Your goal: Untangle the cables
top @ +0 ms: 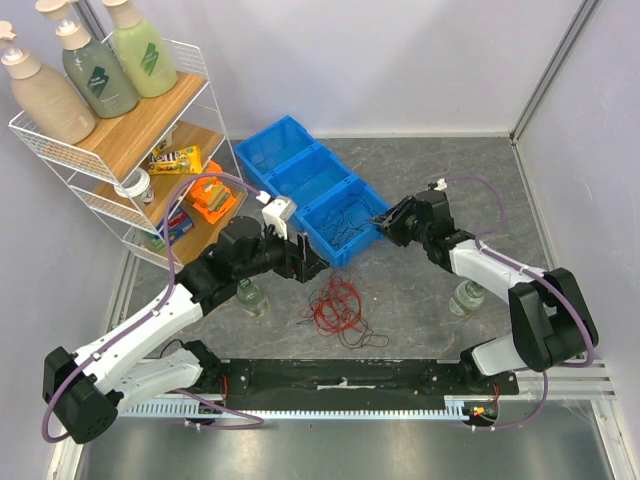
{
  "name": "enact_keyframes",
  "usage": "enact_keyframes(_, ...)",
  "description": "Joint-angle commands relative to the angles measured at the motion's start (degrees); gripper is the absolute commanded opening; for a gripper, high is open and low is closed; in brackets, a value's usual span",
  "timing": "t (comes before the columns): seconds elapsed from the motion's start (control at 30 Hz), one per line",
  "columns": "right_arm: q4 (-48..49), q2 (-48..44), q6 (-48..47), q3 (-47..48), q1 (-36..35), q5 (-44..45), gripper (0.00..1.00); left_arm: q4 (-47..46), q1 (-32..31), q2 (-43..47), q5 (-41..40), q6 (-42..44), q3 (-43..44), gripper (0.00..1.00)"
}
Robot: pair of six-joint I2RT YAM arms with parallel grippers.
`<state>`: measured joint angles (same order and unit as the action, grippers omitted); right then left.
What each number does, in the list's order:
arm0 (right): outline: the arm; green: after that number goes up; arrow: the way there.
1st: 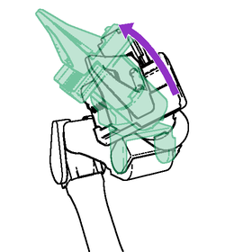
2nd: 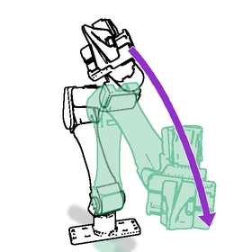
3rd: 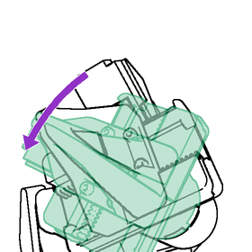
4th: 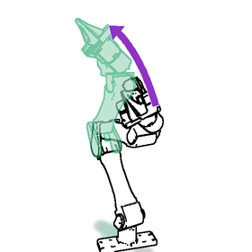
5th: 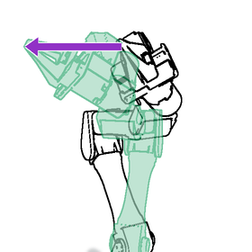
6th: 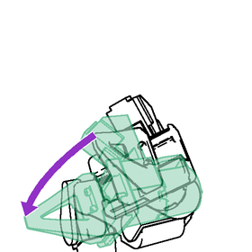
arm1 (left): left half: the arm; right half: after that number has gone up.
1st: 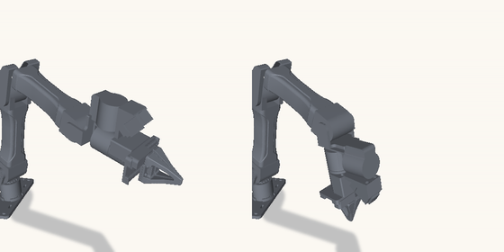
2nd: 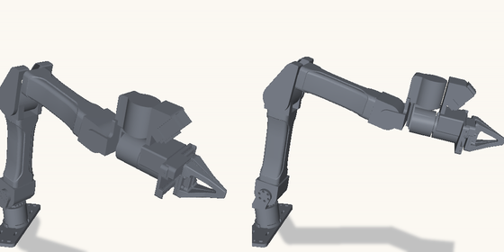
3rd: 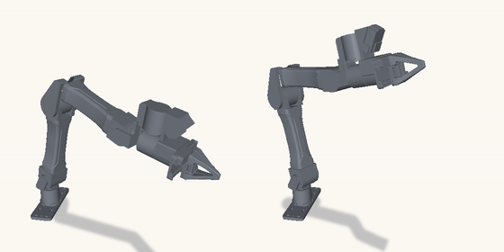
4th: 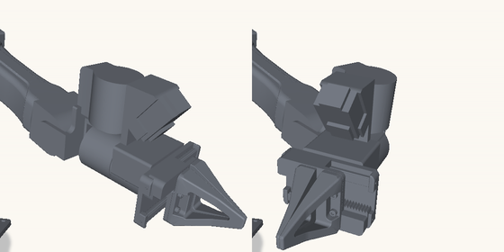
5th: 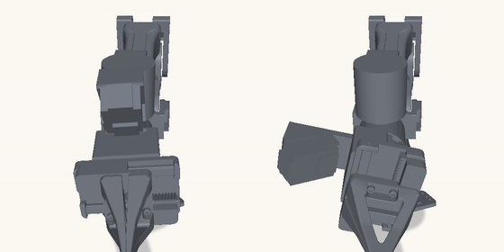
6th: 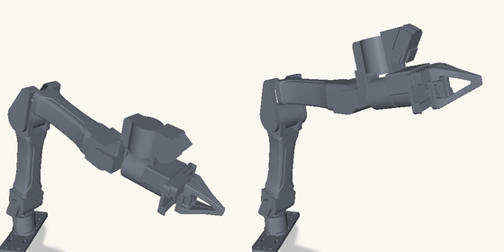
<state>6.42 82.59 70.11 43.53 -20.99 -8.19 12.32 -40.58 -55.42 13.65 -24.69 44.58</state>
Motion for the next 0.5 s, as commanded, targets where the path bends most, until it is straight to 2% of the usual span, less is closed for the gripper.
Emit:
enact_keyframes(0.0,0.36,-2.51,-2.08,1.03,0.69,0.71,0.41,-0.45,-0.03,-0.13,0.15,-1.24,0.42,0.85)
enact_keyframes(0.1,-2.89,-2.69,-2.52,2.61,0.95,0.80,0.41,-0.80,0.06,-0.48,0.50,-1.15,0.42,0.85)
enact_keyframes(0.23,-4.75,-3.05,-3.22,3.40,1.31,2.21,0.50,-1.15,0.06,-0.83,0.50,-1.15,0.42,0.85)
enact_keyframes(0.47,-4.57,-0.06,-1.91,4.81,1.92,0.54,0.39,-1.24,0.06,-0.66,0.59,-1.15,-0.02,0.85)
